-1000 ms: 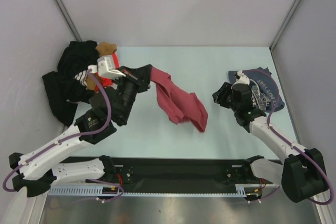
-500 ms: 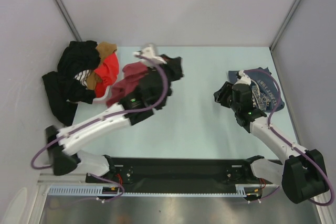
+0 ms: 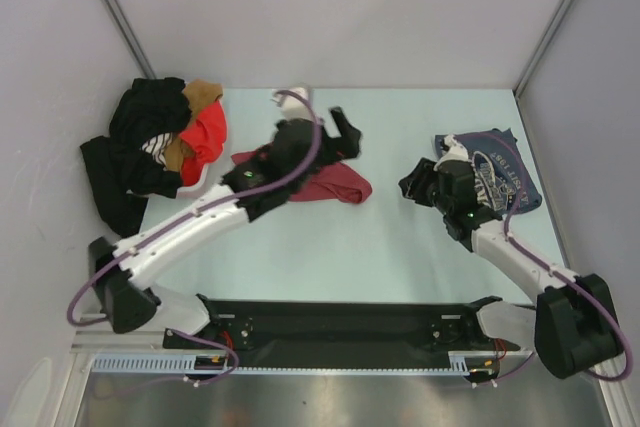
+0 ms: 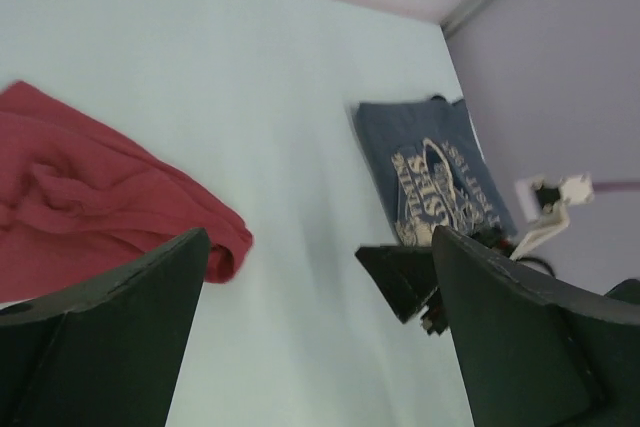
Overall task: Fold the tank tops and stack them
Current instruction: Move the tank top to the center of the board, then flatten the tank top out
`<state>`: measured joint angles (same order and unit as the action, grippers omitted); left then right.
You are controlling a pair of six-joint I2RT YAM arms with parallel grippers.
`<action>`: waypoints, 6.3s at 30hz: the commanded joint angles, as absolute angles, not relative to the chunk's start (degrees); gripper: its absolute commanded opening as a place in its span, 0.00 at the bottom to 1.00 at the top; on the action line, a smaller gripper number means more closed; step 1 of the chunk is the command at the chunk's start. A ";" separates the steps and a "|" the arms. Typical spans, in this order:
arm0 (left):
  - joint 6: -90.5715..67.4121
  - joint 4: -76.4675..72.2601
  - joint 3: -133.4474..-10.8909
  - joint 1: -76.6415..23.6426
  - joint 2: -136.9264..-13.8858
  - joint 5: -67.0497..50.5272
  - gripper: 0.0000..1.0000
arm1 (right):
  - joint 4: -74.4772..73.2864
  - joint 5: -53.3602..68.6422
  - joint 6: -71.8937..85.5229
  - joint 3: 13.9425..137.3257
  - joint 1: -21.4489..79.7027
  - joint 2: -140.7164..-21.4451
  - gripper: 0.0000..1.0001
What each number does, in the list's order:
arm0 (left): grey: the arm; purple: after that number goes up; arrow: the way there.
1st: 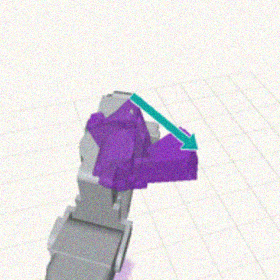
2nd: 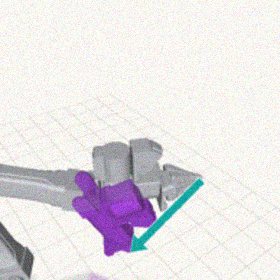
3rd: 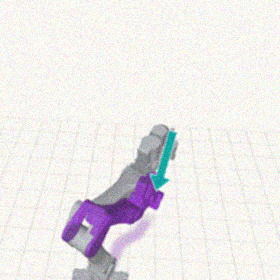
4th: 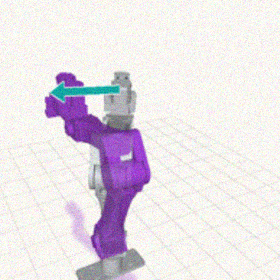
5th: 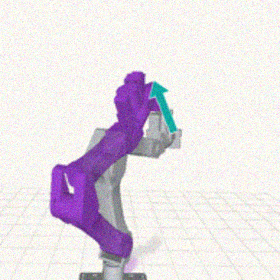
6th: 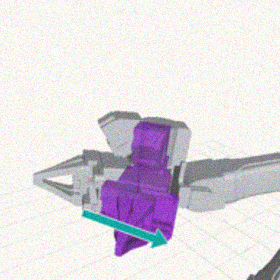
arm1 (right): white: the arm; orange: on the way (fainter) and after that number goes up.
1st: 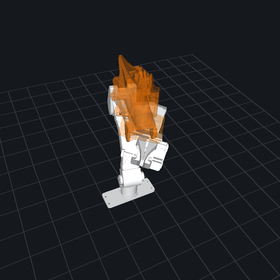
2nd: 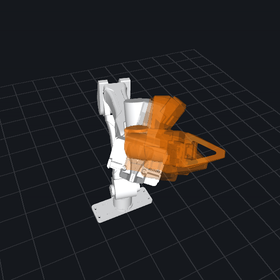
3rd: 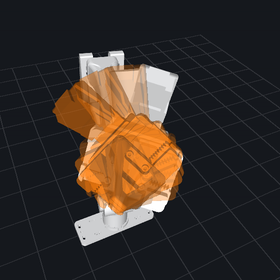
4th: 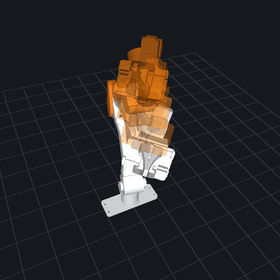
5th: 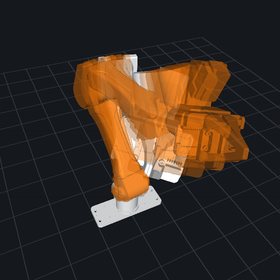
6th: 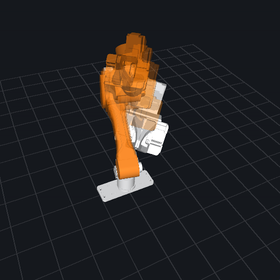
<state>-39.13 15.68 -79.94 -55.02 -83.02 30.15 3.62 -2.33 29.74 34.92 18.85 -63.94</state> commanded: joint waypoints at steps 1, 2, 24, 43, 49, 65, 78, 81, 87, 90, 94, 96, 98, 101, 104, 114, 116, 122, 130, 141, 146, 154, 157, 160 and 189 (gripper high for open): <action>-41.75 20.39 -75.08 -44.67 -74.46 19.99 0.98 | 6.51 3.51 25.85 39.61 21.79 -69.33 0.49; -41.92 20.74 -73.23 -42.91 -73.31 19.08 0.98 | 5.63 3.52 25.49 41.29 24.06 -71.52 0.47; -42.28 34.60 -49.21 -17.49 -38.09 19.94 1.00 | -12.83 1.58 15.93 104.22 47.55 -127.33 0.50; -38.67 44.21 -56.87 -17.05 -34.28 27.25 1.00 | -10.72 10.29 5.54 106.45 51.41 -133.69 0.35; -38.85 43.24 -55.20 -17.05 -34.45 25.67 1.00 | -6.25 5.01 6.06 90.23 51.59 -127.02 0.00; -43.50 30.15 -39.48 -17.31 -38.58 8.98 0.98 | -12.99 -10.72 24.85 36.84 41.86 -69.45 0.00; -42.63 20.22 -35.07 -23.81 -50.26 6.59 1.00 | -14.60 -1.14 26.73 33.66 25.22 -58.97 0.47; -43.24 19.16 -35.33 -25.92 -53.61 5.80 0.98 | -14.33 0.17 24.79 35.77 28.20 -60.20 0.46; -44.56 19.16 -34.28 -32.07 -55.46 8.35 0.96 | -19.33 -5.00 24.35 40.77 36.10 -67.49 0.44; -44.30 18.81 -32.79 -33.05 -56.86 7.30 0.95 | -22.83 -11.06 25.75 42.44 39.02 -70.83 0.46; -43.86 18.02 -31.20 -34.27 -58.80 5.80 0.95 | -27.94 -19.15 28.65 44.12 43.06 -74.61 0.50; -43.95 18.02 -30.85 -34.98 -59.24 5.71 0.93 | -29.70 -22.05 30.48 44.38 43.85 -76.02 0.50; -44.38 18.10 -30.67 -36.03 -59.24 5.71 0.90 | -30.49 -23.81 31.64 44.04 44.56 -76.29 0.50; -45.09 17.93 -30.50 -37.79 -59.15 5.45 0.86 | -30.85 -25.31 33.22 43.16 45.00 -75.94 0.50; -45.70 17.05 -30.41 -39.63 -59.59 4.92 0.78 | -31.37 -26.19 33.66 42.63 45.17 -74.10 0.50; -46.23 16.87 -30.41 -41.48 -60.38 4.83 0.69 | -30.14 -24.96 33.66 42.45 43.95 -77.87 0.03; -46.23 17.14 -30.41 -41.57 -60.12 4.75 0.66 | -30.50 -25.66 34.89 42.10 43.95 -75.69 0.00; -45.88 17.58 -30.15 -42.01 -60.47 3.96 0.55 | -28.65 -21.80 34.10 38.76 39.91 -66.46 0.00; -46.06 15.03 -29.44 -42.54 -66.17 2.73 0.53 | -28.21 -19.25 33.40 37.18 37.36 -64.86 0.00; -41.94 24.50 -38.40 -38.70 -61.63 9.93 0.00 | -29.44 -14.51 33.23 37.53 26.12 -53.37 0.00; -36.83 25.40 -40.16 -22.87 -54.41 0.44 0.00 | -28.39 -1.52 31.38 40.07 6.18 -47.03 0.00; -33.93 31.29 -44.21 -16.96 -48.17 0.44 0.00 | -26.46 13.88 31.02 40.96 -6.67 -55.10 0.00; -34.36 30.24 -42.19 -16.96 -48.34 0.44 0.00 | -25.32 13.80 31.90 40.52 -8.79 -57.74 0.24; -35.15 27.34 -38.69 -16.96 -49.04 -3.24 0.00 | -25.13 14.33 31.56 40.87 -9.32 -59.85 0.55; -34.45 21.18 -39.11 -16.26 -57.48 -3.87 0.00 | -10.30 4.48 40.08 37.53 41.04 -77.07 0.50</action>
